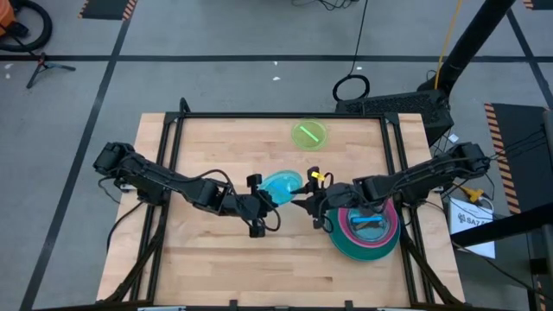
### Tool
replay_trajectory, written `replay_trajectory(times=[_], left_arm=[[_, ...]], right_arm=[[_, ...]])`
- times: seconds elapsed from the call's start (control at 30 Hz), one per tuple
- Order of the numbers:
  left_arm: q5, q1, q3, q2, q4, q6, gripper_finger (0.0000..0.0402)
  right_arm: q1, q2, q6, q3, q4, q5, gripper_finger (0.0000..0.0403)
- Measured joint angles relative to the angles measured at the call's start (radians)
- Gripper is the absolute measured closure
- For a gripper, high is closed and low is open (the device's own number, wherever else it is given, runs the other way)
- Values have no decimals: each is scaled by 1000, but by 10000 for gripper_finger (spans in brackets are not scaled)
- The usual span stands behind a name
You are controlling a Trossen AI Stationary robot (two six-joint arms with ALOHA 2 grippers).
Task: Stack plastic plates
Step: Stack the light blue plate on top of the light blue plate
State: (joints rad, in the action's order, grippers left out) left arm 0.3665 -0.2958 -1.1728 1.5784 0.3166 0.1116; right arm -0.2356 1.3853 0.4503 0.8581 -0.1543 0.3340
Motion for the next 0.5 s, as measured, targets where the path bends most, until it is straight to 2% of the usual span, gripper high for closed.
replay_trajectory(times=[0.17,0.27,0.5], left_arm=[[0,0,0,0,-6,0,399],[0,0,0,0,-5,-1,399],[1,0,0,0,-4,-1,399]], right_arm=[[0,0,0,0,1,-7,301],[0,0,5,-1,-1,-45,325],[0,0,19,-1,1,-62,380]])
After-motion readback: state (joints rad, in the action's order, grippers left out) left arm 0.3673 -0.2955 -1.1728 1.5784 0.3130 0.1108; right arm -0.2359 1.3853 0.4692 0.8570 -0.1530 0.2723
